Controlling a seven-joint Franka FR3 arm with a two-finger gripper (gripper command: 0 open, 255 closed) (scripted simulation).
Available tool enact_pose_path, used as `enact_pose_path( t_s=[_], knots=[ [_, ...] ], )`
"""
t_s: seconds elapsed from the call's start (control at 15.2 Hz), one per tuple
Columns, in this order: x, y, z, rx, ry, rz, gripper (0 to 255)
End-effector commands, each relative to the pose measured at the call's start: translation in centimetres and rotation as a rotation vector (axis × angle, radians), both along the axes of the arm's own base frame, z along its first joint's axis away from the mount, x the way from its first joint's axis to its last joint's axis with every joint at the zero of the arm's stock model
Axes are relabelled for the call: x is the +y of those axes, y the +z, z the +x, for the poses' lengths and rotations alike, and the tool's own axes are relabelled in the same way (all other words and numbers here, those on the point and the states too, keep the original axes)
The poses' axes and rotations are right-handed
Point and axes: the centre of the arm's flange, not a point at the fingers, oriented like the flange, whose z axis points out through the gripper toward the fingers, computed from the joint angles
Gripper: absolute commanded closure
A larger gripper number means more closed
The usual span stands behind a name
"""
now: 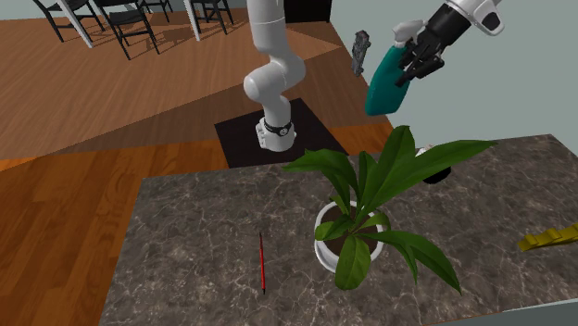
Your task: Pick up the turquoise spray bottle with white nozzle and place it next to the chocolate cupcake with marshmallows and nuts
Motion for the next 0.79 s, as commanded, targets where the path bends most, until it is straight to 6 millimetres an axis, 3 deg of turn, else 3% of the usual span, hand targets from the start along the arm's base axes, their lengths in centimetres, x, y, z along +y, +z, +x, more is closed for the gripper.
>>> enact_pose_path(
  t_s=[0.0,0.73],
  knots=[
    [2.6,0.0,0.0,0.0,-0.002,0.0,255],
    [17.1,0.0,0.2,0.0,-0.002,0.0,255]
  ],
)
